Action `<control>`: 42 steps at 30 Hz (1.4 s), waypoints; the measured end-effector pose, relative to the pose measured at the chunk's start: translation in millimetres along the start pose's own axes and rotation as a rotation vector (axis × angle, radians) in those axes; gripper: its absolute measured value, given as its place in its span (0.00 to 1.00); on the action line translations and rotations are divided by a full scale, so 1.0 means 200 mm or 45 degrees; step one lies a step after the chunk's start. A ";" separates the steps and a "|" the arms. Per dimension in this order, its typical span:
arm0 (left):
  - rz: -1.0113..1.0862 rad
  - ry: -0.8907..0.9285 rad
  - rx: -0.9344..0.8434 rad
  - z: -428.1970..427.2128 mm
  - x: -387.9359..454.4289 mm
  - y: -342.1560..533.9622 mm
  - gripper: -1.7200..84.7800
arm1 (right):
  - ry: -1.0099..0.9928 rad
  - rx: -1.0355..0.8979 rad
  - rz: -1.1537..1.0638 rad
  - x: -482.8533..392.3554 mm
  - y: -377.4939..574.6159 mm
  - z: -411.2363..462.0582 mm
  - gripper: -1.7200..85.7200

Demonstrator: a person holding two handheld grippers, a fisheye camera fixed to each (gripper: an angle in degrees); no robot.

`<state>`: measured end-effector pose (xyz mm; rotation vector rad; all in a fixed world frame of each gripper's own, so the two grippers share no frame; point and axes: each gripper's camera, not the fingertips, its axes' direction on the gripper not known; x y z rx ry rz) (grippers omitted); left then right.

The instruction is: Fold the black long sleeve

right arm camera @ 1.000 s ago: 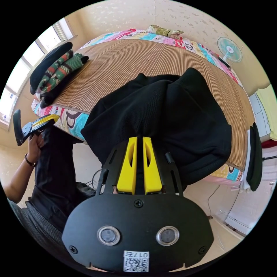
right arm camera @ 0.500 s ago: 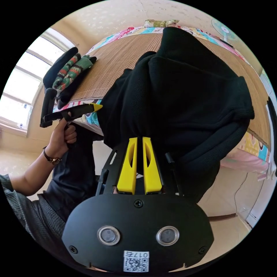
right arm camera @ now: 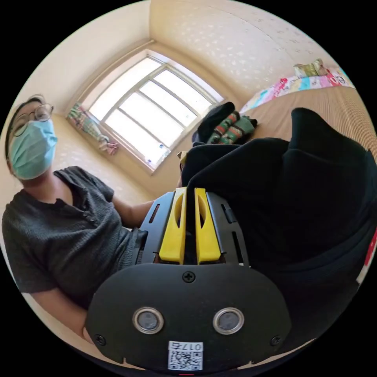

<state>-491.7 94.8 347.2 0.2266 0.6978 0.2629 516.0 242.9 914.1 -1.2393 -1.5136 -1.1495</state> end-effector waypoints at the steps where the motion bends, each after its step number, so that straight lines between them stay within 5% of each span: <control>1: 0.171 0.074 0.004 -0.05 0.17 -0.05 0.06 | -0.034 0.008 -0.033 -0.03 0.00 -0.03 0.05; 7: 0.849 0.660 0.158 -0.26 0.83 -0.20 0.05 | -0.055 -0.053 -0.203 -0.22 0.05 -0.22 0.05; 13: 1.048 1.213 0.300 -0.28 1.03 -0.17 0.04 | 0.083 0.015 -0.147 -0.23 0.16 -0.24 0.08; 19: 1.086 1.462 0.412 -0.24 1.14 -0.06 0.04 | 0.121 -0.062 0.130 -0.05 0.24 -0.08 0.19; 23: 1.079 1.497 0.404 -0.20 1.18 -0.05 0.04 | -0.075 -0.158 0.091 -0.05 0.27 0.11 0.20; 26: 1.051 1.494 0.384 -0.17 1.20 -0.06 0.04 | -0.003 -0.211 0.006 -0.16 0.28 0.19 0.10; 36: 0.877 1.086 0.430 -0.25 1.17 -0.05 0.05 | 0.951 0.290 -0.160 -0.97 0.06 -0.41 0.08; 42: 0.925 0.900 0.397 -0.28 1.30 -0.15 0.06 | 1.173 0.523 -0.423 -1.57 -0.01 -0.59 0.08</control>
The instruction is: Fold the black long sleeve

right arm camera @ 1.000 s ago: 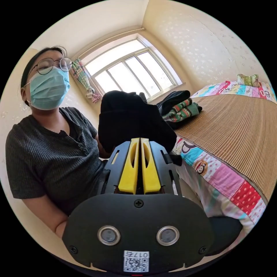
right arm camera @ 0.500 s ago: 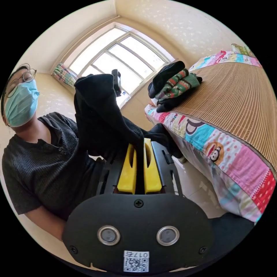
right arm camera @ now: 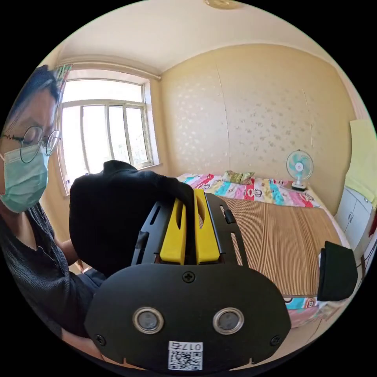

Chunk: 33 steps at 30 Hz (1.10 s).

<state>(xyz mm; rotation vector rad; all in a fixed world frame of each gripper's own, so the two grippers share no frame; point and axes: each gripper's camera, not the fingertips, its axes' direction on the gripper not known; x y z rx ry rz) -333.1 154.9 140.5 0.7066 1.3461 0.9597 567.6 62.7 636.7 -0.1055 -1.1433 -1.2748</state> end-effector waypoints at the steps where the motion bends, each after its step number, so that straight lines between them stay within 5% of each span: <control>1: -0.001 -0.045 -0.036 0.03 0.00 -0.04 0.06 | 0.026 0.034 -0.017 -0.03 -0.02 -0.04 0.08; 11: 0.095 -0.455 -0.446 0.50 -0.48 -0.70 0.06 | 0.602 0.613 -0.103 -0.40 -0.45 -0.35 0.07; 13: -0.096 -0.794 -0.523 0.49 -0.89 -0.99 0.06 | 0.712 0.560 -0.077 -0.29 -0.62 -0.24 0.07; 16: -0.263 -1.496 -0.684 0.38 -1.45 -1.29 0.06 | 0.792 0.291 0.029 0.11 -0.95 0.13 0.08; 19: -0.506 -2.186 -0.769 0.19 -2.01 -1.37 0.06 | 0.707 -0.243 0.259 0.70 -1.16 0.74 0.13; 22: -0.557 -2.636 -0.863 0.09 -2.30 -1.24 0.08 | 0.708 -0.757 0.433 1.10 -0.99 1.30 0.12; 25: -0.579 -2.690 -1.121 0.08 -2.54 -0.92 0.14 | 0.823 -0.957 0.451 1.21 -0.68 1.59 0.12; 30: -1.030 -2.271 -1.687 -0.08 -2.88 -0.01 0.13 | 0.264 -1.206 0.420 1.19 0.02 2.04 0.12; 33: -1.207 -2.154 -1.774 -0.15 -2.88 0.47 0.13 | 0.038 -1.325 0.470 1.11 0.40 2.24 0.13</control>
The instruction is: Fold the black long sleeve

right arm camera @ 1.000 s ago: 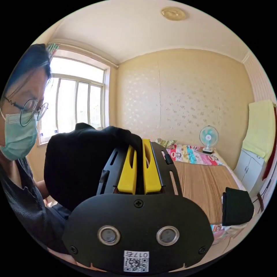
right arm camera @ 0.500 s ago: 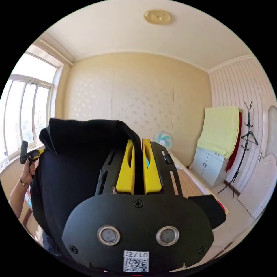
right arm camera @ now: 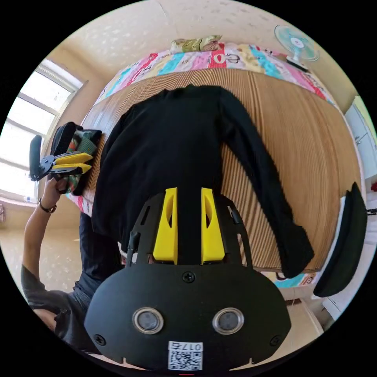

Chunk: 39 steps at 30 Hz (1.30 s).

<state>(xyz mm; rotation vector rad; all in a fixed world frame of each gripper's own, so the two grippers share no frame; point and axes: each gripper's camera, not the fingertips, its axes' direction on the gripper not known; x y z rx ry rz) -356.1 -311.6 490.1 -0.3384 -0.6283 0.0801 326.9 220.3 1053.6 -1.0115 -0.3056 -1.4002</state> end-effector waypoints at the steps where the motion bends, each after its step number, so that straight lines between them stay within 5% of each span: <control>1: -0.015 0.047 -0.002 0.11 0.04 0.06 0.14 | -0.011 -0.021 -0.020 -0.02 0.01 0.07 0.13; 7: 0.027 0.127 0.208 0.13 0.19 0.60 0.12 | 0.225 0.007 -0.203 -0.18 0.27 0.38 0.09; 13: 0.051 0.115 0.161 0.09 0.32 1.05 0.15 | 0.214 -0.065 -0.110 0.02 0.31 0.37 0.06; 22: -0.179 -0.009 0.143 0.39 0.51 1.18 0.12 | 0.205 -0.069 0.055 -0.04 0.14 0.46 0.06; 26: -0.194 0.321 0.228 0.31 0.36 1.32 0.06 | 0.334 -0.072 0.018 -0.16 0.09 0.52 0.06; 29: -0.250 0.569 0.516 0.07 0.17 1.59 0.03 | 0.416 -0.090 -0.015 -0.24 0.05 0.56 0.06; 33: -0.530 0.316 0.740 -0.30 -0.01 2.05 0.02 | 0.416 -0.115 -0.027 -0.28 0.00 0.60 0.06; 36: -0.829 -0.003 0.690 -0.43 -0.09 2.33 0.04 | 0.338 -0.113 0.032 -0.25 -0.03 0.60 0.06; 39: -0.845 -0.153 0.600 -0.42 -0.09 2.44 0.14 | 0.270 -0.095 0.064 -0.22 -0.05 0.60 0.06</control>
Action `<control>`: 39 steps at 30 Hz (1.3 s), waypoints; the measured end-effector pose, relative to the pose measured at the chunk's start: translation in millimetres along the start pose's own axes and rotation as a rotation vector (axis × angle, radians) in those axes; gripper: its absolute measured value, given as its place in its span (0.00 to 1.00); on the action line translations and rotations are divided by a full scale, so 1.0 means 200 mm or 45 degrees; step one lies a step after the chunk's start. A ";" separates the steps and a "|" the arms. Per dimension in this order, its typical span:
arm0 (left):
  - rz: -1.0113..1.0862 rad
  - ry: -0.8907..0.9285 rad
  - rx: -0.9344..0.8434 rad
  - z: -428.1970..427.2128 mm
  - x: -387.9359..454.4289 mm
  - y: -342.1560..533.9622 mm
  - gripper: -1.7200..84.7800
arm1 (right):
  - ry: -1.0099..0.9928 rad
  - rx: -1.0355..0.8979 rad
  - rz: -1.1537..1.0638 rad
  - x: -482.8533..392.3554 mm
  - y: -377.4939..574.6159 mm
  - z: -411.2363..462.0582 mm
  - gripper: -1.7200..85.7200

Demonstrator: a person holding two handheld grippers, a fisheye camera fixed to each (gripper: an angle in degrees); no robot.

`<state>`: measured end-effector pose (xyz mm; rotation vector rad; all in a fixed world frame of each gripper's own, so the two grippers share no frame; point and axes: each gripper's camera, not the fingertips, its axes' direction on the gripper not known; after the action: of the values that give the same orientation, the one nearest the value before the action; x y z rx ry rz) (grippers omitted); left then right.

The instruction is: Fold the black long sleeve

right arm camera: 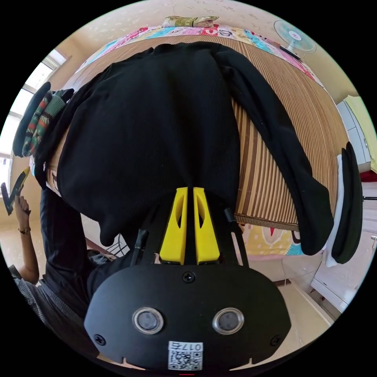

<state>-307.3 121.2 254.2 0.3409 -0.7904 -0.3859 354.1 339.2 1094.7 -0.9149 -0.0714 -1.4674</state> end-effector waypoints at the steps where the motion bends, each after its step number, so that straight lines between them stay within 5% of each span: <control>1: 0.038 -0.007 -0.010 0.01 0.01 0.04 0.17 | -0.009 0.002 0.002 0.00 0.00 0.00 0.06; 7: 0.294 0.001 -0.207 0.29 0.15 0.10 0.18 | -0.005 0.008 0.019 -0.04 -0.04 0.01 0.06; 12: 0.253 -0.141 -0.374 0.57 -0.02 0.07 0.13 | 0.014 0.007 0.011 -0.08 -0.07 0.03 0.06; 15: 0.226 -0.035 -0.489 0.57 -0.24 -0.02 0.07 | 0.017 -0.003 -0.024 -0.10 -0.09 0.03 0.06; 17: 0.205 0.235 -0.595 0.56 -0.41 -0.10 0.06 | 0.019 -0.031 -0.026 -0.10 -0.12 0.04 0.05; 18: 0.152 0.545 -0.639 0.56 -0.53 -0.15 0.05 | 0.036 -0.060 -0.040 -0.12 -0.15 0.04 0.05; 22: -0.121 1.637 -0.330 0.43 -0.85 -0.33 0.05 | 0.137 -0.198 -0.100 -0.20 -0.27 0.07 0.05; 26: -0.347 2.128 0.047 0.43 -0.85 -0.50 0.05 | 0.224 -0.422 -0.212 -0.26 -0.42 0.13 0.03; 28: -0.583 2.345 0.426 0.52 -0.79 -0.53 0.05 | 0.225 -0.516 -0.259 -0.26 -0.47 0.15 0.02; 32: -0.779 2.907 0.625 0.89 -0.35 -0.59 0.06 | 0.081 -0.631 -0.311 -0.16 -0.53 0.18 0.02; 35: -0.484 2.496 0.264 1.05 0.05 -0.61 0.07 | -0.063 -0.607 -0.244 -0.04 -0.50 0.17 0.02; 37: 0.011 1.789 -0.154 1.17 0.41 -0.60 0.15 | -0.084 -0.553 -0.252 -0.01 -0.44 0.16 0.02; 39: 0.298 1.422 -0.400 1.29 0.68 -0.47 0.20 | -0.103 -0.443 -0.257 0.03 -0.34 0.13 0.02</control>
<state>-431.1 -62.8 466.9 0.1213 0.3265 -0.0518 309.2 359.0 1147.9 -1.2790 0.0347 -1.6602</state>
